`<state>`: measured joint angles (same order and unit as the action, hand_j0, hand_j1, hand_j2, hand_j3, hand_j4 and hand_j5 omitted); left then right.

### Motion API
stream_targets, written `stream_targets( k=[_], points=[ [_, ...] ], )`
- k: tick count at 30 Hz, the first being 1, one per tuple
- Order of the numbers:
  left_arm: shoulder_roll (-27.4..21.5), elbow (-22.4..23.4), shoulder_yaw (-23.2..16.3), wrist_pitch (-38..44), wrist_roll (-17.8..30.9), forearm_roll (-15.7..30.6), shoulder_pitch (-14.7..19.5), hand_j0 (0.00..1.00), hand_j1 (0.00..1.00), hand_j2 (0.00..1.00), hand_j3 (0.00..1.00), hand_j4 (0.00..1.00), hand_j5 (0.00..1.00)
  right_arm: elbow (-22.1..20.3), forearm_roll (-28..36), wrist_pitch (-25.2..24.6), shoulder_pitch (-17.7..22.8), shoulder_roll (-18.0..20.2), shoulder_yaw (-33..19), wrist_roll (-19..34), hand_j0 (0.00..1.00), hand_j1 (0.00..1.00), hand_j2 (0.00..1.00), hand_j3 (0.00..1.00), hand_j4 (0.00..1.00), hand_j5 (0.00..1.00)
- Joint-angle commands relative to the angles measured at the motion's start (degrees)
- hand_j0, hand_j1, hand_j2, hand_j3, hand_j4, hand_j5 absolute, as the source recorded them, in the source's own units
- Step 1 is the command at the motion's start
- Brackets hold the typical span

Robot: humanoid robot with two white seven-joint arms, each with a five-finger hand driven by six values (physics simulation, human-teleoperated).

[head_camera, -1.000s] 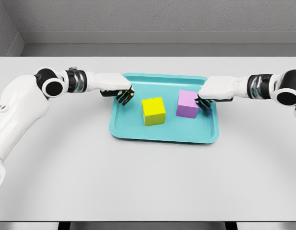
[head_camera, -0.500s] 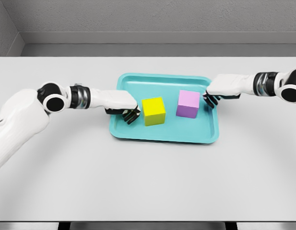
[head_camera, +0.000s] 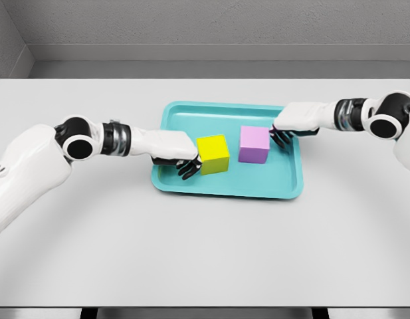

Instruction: Push two cubes

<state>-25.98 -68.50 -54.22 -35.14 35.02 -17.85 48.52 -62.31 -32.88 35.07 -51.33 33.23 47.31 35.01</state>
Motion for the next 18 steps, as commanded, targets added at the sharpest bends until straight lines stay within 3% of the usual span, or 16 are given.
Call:
stream_targets(
  k=[1,5,8,13,18],
  points=[
    [0.2,0.1,-0.6,0.1,0.0,0.4,0.0,0.11,0.11,0.11,0.11,0.11,0.11,0.1,-0.3,-0.1,0.0,-0.6,0.0,0.0,0.25,0.25,0.25,0.25,0.25,0.25],
    [0.3,0.4,-0.8,0.1,0.0,0.4,-0.1,0.11,0.11,0.11,0.11,0.11,0.11,0.1,-0.4,-0.1,-1.1,-2.1,0.0,0.0,0.25,0.25,0.25,0.25,0.25,0.25],
    [1.8,4.7,-0.7,0.1,0.0,0.2,0.4,0.11,0.11,0.11,0.11,0.11,0.11,-0.1,-0.4,-0.1,-1.1,-3.8,0.0,0.0,0.25,0.25,0.25,0.25,0.25,0.25],
    [2.9,6.1,-0.6,0.1,0.0,-0.2,0.7,0.11,0.11,0.11,0.11,0.11,0.11,0.1,-0.3,-0.1,-1.5,-3.3,-0.4,0.0,0.25,0.25,0.25,0.25,0.25,0.25],
    [3.0,7.0,-0.5,0.1,0.0,-0.1,1.0,0.11,0.11,0.11,0.11,0.11,0.11,1.8,-0.1,-0.1,-2.3,-2.0,-4.6,0.0,0.30,0.30,0.30,0.30,0.30,0.30]
  ],
)
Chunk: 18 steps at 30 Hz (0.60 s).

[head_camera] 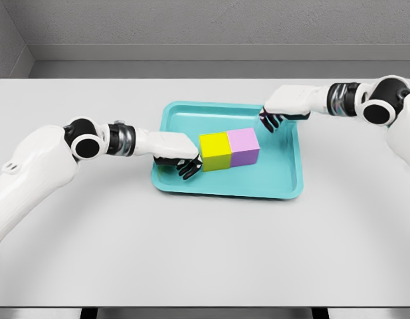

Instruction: Push two cubes

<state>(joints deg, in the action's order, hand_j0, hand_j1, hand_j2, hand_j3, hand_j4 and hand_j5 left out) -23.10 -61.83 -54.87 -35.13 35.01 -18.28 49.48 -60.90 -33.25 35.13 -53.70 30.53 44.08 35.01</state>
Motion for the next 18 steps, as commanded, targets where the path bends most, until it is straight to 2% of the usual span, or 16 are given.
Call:
stream_targets(
  k=[1,2,4,5,6,7,8,9,10,11,12,13,18],
  points=[
    [0.1,0.3,0.1,0.1,0.0,0.4,0.0,0.11,0.11,0.11,0.11,0.11,0.11,0.3,0.5,-0.1,0.0,0.9,-1.5,0.0,0.31,0.31,0.31,0.31,0.31,0.31],
    [0.0,0.1,0.1,0.1,0.0,0.5,0.0,0.11,0.11,0.11,0.11,0.11,0.11,0.3,0.7,-0.1,0.0,1.2,-2.7,0.0,0.35,0.35,0.35,0.35,0.35,0.35],
    [-0.5,0.0,0.2,0.1,0.0,0.7,0.0,0.11,0.11,0.11,0.11,0.11,0.11,0.2,1.2,-0.1,0.6,5.3,-9.0,0.0,0.42,0.42,0.42,0.42,0.42,0.42],
    [-0.8,-0.2,0.5,0.1,0.0,0.8,0.3,0.11,0.11,0.11,0.11,0.11,0.11,0.2,3.2,-0.1,1.0,7.3,-11.6,0.0,0.46,0.46,0.46,0.46,0.46,0.46],
    [-0.9,-0.3,0.6,0.1,0.0,0.9,0.6,0.11,0.11,0.11,0.11,0.11,0.11,0.2,6.9,-0.1,1.1,9.6,-11.8,0.0,0.51,0.51,0.51,0.51,0.51,0.51],
    [-1.7,-0.3,0.8,0.1,0.0,1.8,0.9,0.12,0.12,0.12,0.12,0.12,0.12,0.3,9.7,-0.1,1.3,11.3,-11.9,0.0,0.69,0.69,0.69,0.69,0.69,0.69],
    [-4.5,-0.3,2.0,0.1,0.0,4.1,1.6,0.13,0.13,0.13,0.13,0.13,0.13,0.3,10.5,-0.1,1.8,11.7,-12.2,0.0,1.00,1.00,1.00,1.00,1.00,1.00],
    [-6.8,-0.2,4.5,0.1,0.0,4.9,1.6,0.14,0.14,0.14,0.14,0.14,0.14,0.3,10.5,-0.1,2.5,11.7,-12.1,0.0,1.00,1.00,1.00,1.00,1.00,1.00],
    [-10.6,0.0,7.3,0.1,0.0,6.9,1.6,0.21,0.21,0.21,0.21,0.21,0.21,0.3,10.5,-0.1,3.4,11.7,-12.0,0.0,1.00,1.00,1.00,1.00,1.00,1.00],
    [-12.9,0.6,8.5,0.1,0.0,9.4,1.6,0.67,0.67,0.67,0.67,0.67,0.67,0.3,10.5,-0.1,3.8,11.7,-11.9,0.0,1.00,1.00,1.00,1.00,1.00,1.00],
    [-13.1,3.8,8.5,0.1,0.0,10.1,1.6,1.00,1.00,1.00,1.00,1.00,1.00,0.3,10.6,-0.1,3.9,11.7,-11.9,0.0,1.00,1.00,1.00,1.00,1.00,1.00],
    [-13.1,5.8,8.9,0.1,0.0,10.1,1.8,1.00,1.00,1.00,1.00,1.00,1.00,0.3,10.6,-0.1,4.1,11.7,-11.9,0.0,1.00,1.00,1.00,1.00,1.00,1.00],
    [-12.9,7.8,10.0,0.1,0.0,10.2,1.6,1.00,1.00,1.00,1.00,1.00,1.00,0.3,10.7,-0.1,4.5,11.7,-11.6,0.0,1.00,1.00,1.00,1.00,1.00,1.00]
  ],
)
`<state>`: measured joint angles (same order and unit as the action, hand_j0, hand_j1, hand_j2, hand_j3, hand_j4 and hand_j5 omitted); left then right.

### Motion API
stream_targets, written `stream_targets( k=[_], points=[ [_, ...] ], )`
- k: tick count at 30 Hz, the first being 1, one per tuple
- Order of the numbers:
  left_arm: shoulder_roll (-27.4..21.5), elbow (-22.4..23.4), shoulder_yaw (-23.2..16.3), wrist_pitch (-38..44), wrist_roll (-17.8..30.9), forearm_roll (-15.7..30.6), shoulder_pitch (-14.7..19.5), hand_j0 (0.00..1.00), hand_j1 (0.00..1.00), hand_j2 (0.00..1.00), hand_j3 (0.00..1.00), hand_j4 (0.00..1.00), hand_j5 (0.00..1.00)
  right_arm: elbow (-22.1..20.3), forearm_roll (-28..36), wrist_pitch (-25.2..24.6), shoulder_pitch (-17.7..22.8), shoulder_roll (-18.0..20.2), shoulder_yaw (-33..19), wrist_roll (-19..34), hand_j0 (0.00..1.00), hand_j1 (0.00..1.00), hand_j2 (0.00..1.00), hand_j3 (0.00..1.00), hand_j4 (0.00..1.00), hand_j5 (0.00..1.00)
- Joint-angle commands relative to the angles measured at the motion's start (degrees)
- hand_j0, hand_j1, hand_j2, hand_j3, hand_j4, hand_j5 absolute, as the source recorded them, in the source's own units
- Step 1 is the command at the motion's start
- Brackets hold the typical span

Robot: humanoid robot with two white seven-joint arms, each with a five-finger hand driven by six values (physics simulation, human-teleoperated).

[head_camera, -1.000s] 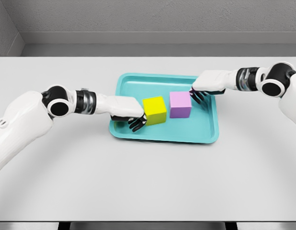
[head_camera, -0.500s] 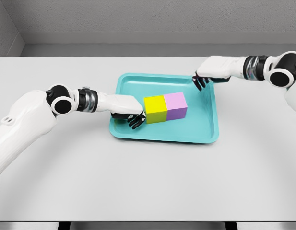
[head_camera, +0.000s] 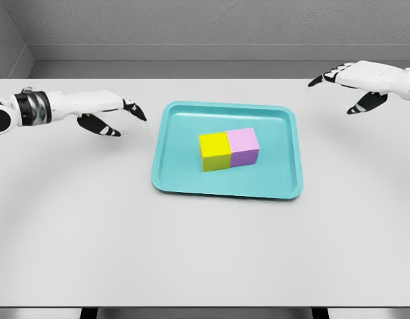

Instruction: Push two cubes

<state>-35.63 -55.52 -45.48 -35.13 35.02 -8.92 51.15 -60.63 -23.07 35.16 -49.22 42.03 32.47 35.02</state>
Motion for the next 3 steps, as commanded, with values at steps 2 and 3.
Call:
stream_targets(
  k=[2,3],
  points=[
    [-0.3,3.3,0.7,0.1,0.0,1.7,-0.1,1.00,1.00,1.00,1.00,1.00,1.00,0.0,0.5,-0.2,0.0,0.2,-0.1,0.0,1.00,1.00,1.00,1.00,1.00,1.00],
    [-0.1,3.5,0.7,0.1,0.0,1.7,-0.1,1.00,1.00,1.00,1.00,1.00,1.00,0.0,0.5,-0.2,0.0,0.1,-0.1,0.0,1.00,1.00,1.00,1.00,1.00,1.00]
  ],
)
